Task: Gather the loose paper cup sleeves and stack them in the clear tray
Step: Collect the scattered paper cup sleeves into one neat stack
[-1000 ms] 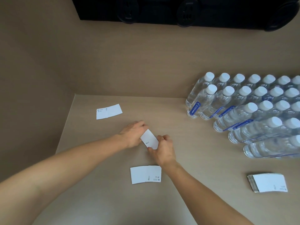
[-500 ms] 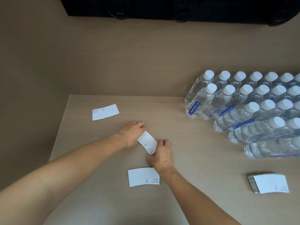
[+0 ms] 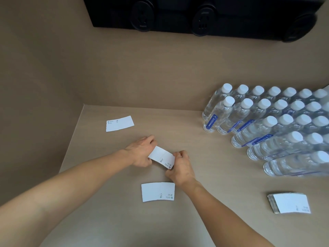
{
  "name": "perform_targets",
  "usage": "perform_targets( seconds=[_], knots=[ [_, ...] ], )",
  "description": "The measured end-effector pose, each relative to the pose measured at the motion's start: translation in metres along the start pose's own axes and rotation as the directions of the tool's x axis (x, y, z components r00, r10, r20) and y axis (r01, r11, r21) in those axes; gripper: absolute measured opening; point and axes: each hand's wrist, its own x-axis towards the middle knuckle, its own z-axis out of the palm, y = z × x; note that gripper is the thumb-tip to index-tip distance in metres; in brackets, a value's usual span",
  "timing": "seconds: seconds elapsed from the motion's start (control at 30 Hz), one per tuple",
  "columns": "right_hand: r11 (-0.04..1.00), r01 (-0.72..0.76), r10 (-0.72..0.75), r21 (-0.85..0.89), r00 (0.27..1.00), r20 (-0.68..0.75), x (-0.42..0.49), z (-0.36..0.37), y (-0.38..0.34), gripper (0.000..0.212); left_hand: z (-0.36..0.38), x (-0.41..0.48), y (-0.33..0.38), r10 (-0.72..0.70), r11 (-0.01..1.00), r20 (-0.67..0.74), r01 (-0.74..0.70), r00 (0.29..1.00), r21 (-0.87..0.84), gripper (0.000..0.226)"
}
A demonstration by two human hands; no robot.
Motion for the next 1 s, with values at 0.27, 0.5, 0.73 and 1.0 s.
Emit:
perform_targets(
  seconds=[0.27,0.5,0.73,1.0],
  knots=[
    [0.993,0.082,-0.083,-0.082,0.996,-0.012,-0.013,-0.013,-0.007,0.058,-0.006,-0.031,0.008,-0.052,0.998,-0.062,0.05,0.997,-0.036,0.035],
    [0.974,0.157,-0.159,-0.163,0.987,0.002,-0.02,-0.025,-0.016,0.056,-0.001,-0.058,0.009,-0.087,0.995,-0.109,0.081,0.99,-0.059,0.046],
    [0.957,0.235,-0.236,-0.168,0.972,0.014,-0.028,-0.027,-0.021,0.055,0.008,-0.078,0.006,-0.124,0.99,-0.163,0.111,0.979,-0.085,0.051],
    [0.94,0.287,-0.282,-0.184,0.958,0.056,-0.044,-0.024,-0.022,0.055,0.023,-0.096,0.007,-0.117,0.992,-0.19,0.106,0.975,-0.069,0.056]
  ],
)
